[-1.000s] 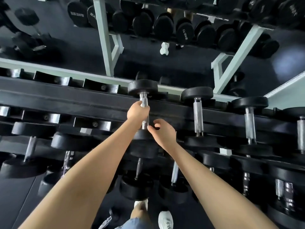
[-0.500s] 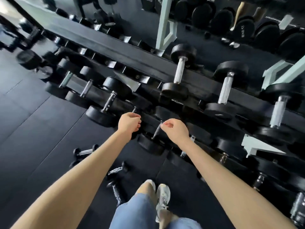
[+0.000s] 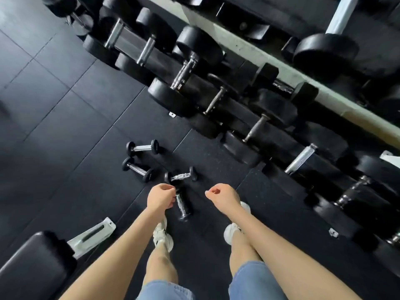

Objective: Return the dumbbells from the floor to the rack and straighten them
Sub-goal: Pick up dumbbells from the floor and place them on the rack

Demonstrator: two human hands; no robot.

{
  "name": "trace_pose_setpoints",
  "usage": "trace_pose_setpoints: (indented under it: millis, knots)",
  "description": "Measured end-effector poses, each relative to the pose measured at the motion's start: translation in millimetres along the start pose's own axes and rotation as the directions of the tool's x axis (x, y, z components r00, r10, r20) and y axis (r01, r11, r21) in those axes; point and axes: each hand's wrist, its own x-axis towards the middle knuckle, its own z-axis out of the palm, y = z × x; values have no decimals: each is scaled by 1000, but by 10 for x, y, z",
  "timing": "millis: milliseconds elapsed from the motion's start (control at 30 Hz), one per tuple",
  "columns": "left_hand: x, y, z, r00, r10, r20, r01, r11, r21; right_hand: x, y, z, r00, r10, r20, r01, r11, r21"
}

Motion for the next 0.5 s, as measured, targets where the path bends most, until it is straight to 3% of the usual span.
trace_pose_setpoints:
  millis: [400, 500]
  knots:
    - [2226, -1601, -660, 963, -247, 108, 229, 961, 153, 1471, 466, 2174, 946, 319, -55, -320, 947, -10]
    - [2649, -1822, -646, 958, -258, 124, 231, 953, 195, 1859, 664, 2591, 925, 374, -67, -375, 927, -14]
